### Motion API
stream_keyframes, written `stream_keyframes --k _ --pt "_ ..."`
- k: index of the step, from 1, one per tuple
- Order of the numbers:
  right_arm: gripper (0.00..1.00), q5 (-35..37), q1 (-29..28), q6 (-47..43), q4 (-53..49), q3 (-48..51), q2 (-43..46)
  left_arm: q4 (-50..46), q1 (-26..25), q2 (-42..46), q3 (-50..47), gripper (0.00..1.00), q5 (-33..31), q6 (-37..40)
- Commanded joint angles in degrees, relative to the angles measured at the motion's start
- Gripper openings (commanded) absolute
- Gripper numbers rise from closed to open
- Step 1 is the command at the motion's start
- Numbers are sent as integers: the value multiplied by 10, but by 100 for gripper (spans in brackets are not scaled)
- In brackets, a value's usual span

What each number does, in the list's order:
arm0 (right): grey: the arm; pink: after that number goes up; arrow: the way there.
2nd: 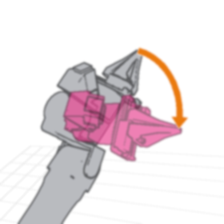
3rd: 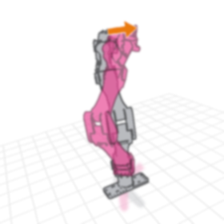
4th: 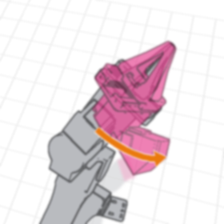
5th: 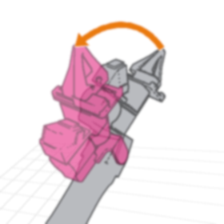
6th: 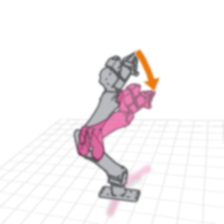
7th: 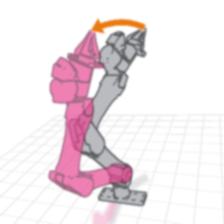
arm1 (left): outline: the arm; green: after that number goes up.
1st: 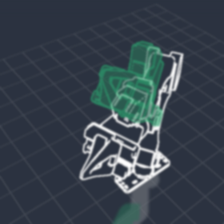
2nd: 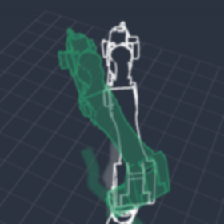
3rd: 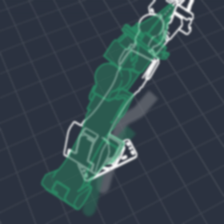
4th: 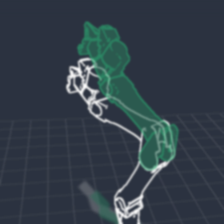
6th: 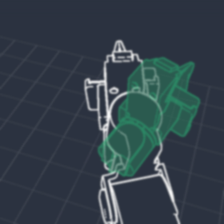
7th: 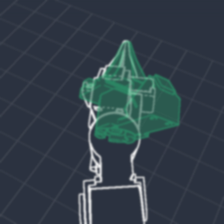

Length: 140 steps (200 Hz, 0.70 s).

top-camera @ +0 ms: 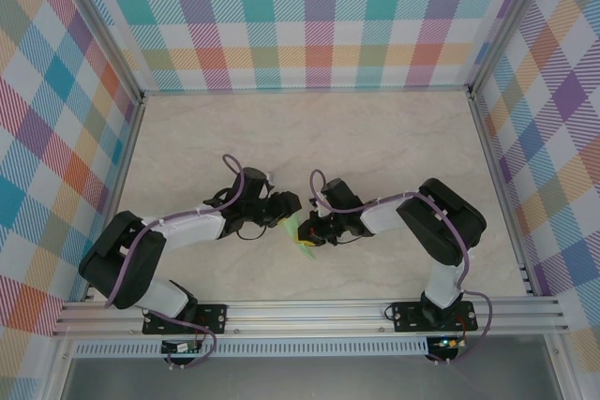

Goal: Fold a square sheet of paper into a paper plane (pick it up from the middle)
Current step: Fold the wing for the fifth time at the center of the table.

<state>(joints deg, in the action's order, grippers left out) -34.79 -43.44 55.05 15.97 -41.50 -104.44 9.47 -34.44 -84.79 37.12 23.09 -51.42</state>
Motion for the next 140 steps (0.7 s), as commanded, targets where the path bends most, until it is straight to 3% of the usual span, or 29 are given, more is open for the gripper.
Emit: stream_keyframes --k 1,87,140 --pt "2 17 -4 -9 -33 -4 -31 15 -3 -27 10 51 6 5" --pt "8 22 -4 -10 -53 -12 -25 -86 2 -104 21 48 -80 -1" --pt "14 32 -4 -10 -76 -7 3 -86 4 -115 23 48 -78 5"
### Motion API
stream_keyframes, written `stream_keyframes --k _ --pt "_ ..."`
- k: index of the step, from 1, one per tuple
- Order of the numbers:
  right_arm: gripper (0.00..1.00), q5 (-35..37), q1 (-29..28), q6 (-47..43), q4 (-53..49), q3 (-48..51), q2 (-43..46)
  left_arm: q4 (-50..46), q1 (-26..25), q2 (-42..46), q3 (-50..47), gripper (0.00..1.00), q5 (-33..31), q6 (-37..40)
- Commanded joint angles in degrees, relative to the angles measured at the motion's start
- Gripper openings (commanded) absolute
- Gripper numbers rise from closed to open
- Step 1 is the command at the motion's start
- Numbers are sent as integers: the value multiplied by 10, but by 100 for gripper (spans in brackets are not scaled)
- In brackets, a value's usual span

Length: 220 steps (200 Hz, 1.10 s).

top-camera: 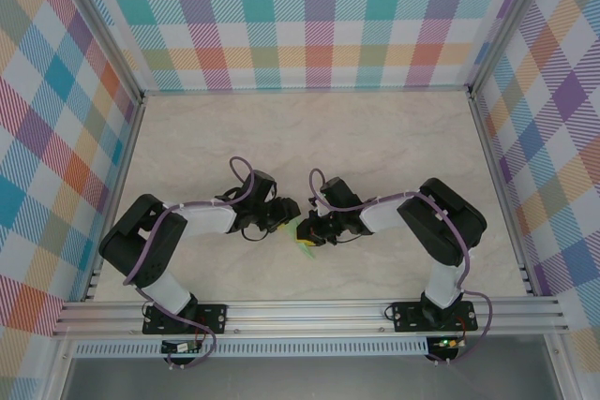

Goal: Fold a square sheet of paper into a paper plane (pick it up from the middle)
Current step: Fold the wing for the fifth time at the center of the table.

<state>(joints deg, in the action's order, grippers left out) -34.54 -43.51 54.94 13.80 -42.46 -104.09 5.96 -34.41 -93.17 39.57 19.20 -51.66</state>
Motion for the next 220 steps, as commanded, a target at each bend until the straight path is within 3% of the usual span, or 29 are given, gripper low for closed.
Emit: stream_keyframes --k 1,97,138,170,220 --pt "14 30 -4 -9 -55 3 0 -52 4 -31 -1 48 -39 7" --pt "19 40 -4 -17 -74 25 43 -82 4 -36 17 47 -33 29" --pt "18 36 -4 -21 -84 34 49 -85 4 -35 17 47 -31 32" --pt "9 43 -4 -26 -85 49 34 -88 4 -34 19 46 -30 32" --pt "12 47 -5 -37 -100 55 25 -99 4 -30 23 46 -33 35"
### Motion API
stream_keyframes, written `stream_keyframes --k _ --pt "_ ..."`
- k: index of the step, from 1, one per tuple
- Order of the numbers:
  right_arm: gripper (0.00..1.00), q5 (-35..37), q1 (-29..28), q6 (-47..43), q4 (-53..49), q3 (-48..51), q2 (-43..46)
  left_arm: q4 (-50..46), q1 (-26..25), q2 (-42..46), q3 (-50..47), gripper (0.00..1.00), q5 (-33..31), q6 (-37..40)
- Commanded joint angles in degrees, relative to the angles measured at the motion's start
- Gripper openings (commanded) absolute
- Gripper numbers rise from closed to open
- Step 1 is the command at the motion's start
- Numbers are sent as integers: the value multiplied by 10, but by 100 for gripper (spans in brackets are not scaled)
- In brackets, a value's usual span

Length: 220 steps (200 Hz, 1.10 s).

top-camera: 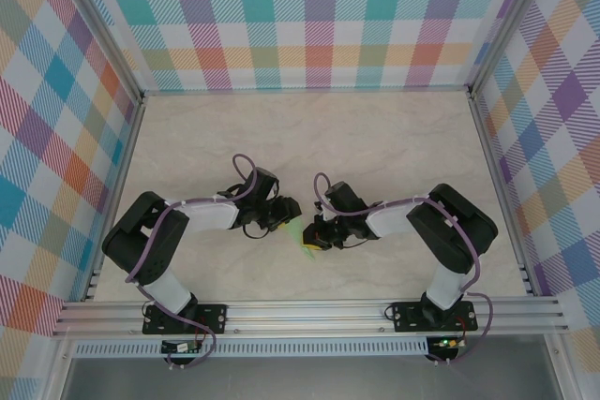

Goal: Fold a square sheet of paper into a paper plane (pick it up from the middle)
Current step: Fold the wing for the fifth time at the center of the table.

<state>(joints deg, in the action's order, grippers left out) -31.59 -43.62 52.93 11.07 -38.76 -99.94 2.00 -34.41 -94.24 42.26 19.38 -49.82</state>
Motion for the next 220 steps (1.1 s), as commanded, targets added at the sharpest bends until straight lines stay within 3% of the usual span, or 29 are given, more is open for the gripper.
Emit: stream_keyframes --k 1,49,110,159,187,220 --pt "12 17 -4 -17 -74 17 -15 -59 4 -19 -3 46 -34 17" --pt "18 25 -4 -34 -129 -1 47 -67 5 -18 1 46 -36 21" --pt "19 20 -8 -38 -140 -2 31 -69 5 -22 4 46 -30 23" --pt "21 63 -9 -50 -196 -44 95 -67 5 -19 3 46 -27 24" --pt "34 54 -9 -39 -179 -57 105 -68 5 -18 4 46 -26 26" --pt "34 45 -10 -33 -175 -74 64 -68 5 -19 6 46 -24 26"
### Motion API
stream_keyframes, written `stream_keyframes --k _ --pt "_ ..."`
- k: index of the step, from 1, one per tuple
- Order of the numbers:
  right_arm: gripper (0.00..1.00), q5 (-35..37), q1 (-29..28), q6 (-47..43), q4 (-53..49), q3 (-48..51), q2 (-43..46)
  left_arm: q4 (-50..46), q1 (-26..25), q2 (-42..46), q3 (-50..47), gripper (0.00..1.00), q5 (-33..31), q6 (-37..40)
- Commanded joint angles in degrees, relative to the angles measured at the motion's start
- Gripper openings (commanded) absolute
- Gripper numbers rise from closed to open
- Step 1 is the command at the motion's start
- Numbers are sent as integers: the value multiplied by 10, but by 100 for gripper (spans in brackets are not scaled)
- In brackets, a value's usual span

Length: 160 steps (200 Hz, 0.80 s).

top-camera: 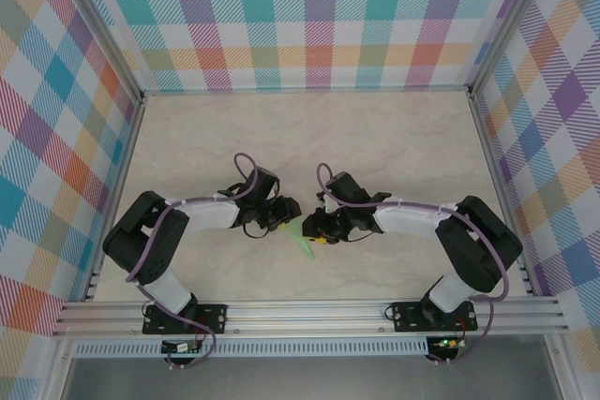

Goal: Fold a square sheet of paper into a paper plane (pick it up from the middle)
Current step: Fold the wing for the fifth time at the center of the table.

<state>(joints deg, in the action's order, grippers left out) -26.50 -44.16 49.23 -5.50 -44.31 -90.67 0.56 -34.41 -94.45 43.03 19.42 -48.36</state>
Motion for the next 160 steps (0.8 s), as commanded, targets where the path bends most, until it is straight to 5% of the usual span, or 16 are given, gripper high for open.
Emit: stream_keyframes --k 1,30,87,160 --pt "34 -6 -5 4 -10 -18 -31 -54 5 -17 -1 46 -24 11" --pt "32 -19 -8 12 4 -23 -64 -56 5 -16 -3 46 -24 12" --pt "9 -18 -14 7 4 -13 -72 -61 4 -14 0 46 -26 13" --pt "13 1 -25 -24 -43 43 -64 -75 7 -12 5 46 -33 13"
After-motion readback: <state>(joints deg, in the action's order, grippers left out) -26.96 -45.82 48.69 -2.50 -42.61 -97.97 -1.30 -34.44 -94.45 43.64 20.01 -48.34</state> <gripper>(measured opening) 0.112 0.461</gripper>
